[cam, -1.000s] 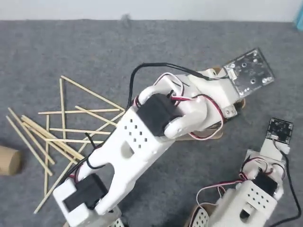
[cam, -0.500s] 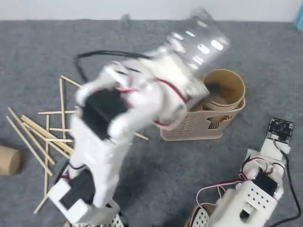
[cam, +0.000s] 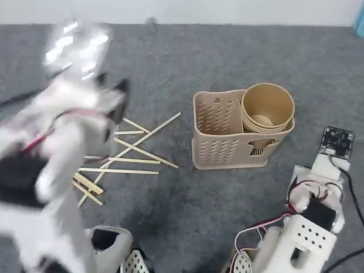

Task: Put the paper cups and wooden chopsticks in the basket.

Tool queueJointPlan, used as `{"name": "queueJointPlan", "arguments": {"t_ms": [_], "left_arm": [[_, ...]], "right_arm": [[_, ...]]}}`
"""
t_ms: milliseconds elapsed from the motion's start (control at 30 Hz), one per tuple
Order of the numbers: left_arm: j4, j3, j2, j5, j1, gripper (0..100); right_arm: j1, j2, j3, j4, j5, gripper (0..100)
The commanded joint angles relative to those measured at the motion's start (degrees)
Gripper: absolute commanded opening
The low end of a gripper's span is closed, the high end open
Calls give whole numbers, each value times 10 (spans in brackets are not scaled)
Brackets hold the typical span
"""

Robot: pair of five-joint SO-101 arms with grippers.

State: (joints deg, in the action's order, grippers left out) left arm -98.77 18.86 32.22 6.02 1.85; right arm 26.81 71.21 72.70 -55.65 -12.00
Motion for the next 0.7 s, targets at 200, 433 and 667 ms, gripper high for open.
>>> {"name": "queueJointPlan", "arguments": {"t_ms": [200, 433, 667], "left_arm": [[86, -365, 192, -2, -345, 113], [299, -567, 191, -3, -557, 112], [391, -593, 157, 33, -646, 112]], "right_arm": [[-8, 10, -156, -92, 2, 8], [-52, 10, -238, -194, -53, 8], [-175, 9, -153, -179, -70, 8]]}}
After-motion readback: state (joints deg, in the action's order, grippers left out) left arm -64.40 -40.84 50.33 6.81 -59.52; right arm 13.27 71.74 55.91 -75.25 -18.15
